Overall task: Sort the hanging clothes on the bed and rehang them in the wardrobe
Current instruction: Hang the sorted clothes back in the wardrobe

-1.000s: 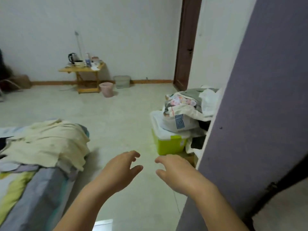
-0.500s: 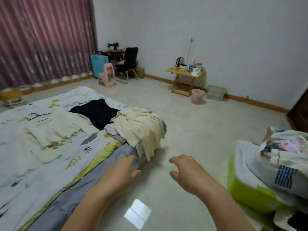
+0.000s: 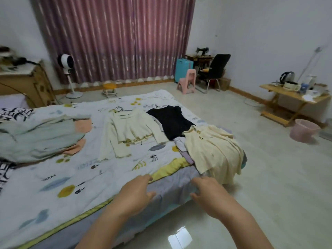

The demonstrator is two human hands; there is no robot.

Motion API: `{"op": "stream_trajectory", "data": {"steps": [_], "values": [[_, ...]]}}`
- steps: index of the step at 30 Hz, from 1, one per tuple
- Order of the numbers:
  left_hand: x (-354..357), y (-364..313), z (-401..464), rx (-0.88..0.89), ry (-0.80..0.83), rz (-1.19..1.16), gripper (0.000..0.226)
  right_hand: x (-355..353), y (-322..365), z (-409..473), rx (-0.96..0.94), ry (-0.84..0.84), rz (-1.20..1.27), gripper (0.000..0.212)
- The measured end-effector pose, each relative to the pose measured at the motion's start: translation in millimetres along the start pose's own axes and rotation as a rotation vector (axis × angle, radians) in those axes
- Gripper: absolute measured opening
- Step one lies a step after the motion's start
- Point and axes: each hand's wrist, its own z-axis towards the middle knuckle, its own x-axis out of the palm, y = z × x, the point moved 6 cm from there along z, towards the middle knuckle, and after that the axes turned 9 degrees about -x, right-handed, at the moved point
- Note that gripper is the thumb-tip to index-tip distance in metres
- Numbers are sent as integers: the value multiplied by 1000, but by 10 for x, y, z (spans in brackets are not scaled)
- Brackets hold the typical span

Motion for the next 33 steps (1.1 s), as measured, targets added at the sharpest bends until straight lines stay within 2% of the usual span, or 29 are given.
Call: {"op": "stream_trajectory", "data": {"steps": [9, 15, 20, 27, 33], "values": [[-762, 812, 937, -117, -42, -18, 46, -165, 684, 1386, -145, 55, -2, 44], [-942, 1169, 1386, -179, -14, -52, 44, -127, 932, 2017, -209, 142, -13, 41], [-966, 1300, 1768, -255, 19, -78, 44, -190, 947, 2535, -283, 221, -47, 41], [-1050, 1251, 2288, -370, -42, -146, 44, -438, 833, 3331, -402, 219, -113, 41], [-1172, 1421, 2456, -501, -107, -219, 42, -569, 1076, 3863, -512, 247, -163, 44]]}}
